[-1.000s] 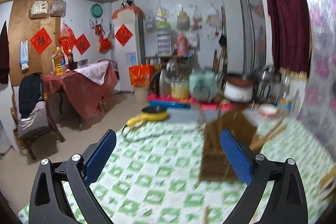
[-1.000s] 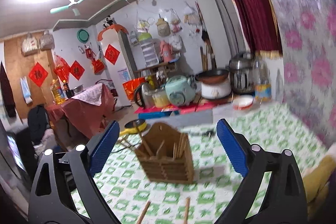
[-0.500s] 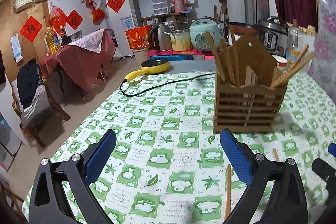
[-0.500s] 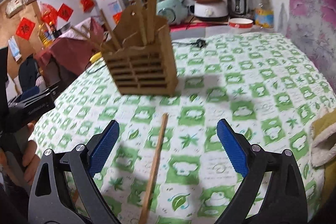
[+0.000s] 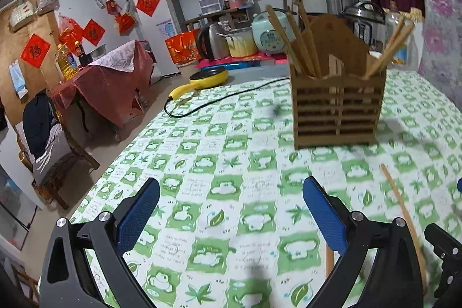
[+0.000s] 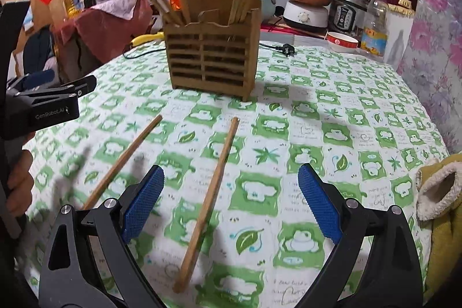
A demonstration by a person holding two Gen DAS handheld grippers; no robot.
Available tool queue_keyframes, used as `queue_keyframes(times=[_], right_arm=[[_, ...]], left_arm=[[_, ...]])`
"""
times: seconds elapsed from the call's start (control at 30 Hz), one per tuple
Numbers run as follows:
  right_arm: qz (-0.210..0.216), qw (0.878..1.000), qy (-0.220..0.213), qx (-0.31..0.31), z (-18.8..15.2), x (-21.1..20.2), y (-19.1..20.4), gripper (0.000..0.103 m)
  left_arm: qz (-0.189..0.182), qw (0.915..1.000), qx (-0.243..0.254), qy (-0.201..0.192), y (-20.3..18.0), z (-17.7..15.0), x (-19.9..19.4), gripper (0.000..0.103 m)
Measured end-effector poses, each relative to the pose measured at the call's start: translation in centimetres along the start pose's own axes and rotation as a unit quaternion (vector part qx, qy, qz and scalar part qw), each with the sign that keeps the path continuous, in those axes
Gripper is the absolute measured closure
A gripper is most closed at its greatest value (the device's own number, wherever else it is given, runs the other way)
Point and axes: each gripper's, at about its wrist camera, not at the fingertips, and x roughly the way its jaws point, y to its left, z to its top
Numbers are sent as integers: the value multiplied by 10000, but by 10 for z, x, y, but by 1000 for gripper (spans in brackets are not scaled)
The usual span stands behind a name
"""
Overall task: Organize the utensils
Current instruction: 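Lower both open tools over the remaining loose chopsticks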
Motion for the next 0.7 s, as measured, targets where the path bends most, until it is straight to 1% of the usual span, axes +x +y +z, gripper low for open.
queue_keyframes(times=[0.17,0.27,0.7], right_arm=[[-67,9999,-69,-119,-1,-2,4,12],[-71,9999,-51,-84,-1,-2,3,12],[-68,9999,36,-107,-2,0,3,12]], left_arm=[[106,9993,280,-228,-13,-5,-9,6],[104,9989,345,-308,-16,-6,-12,6],[-33,9992,373,-113,-18,-7,-7,6]])
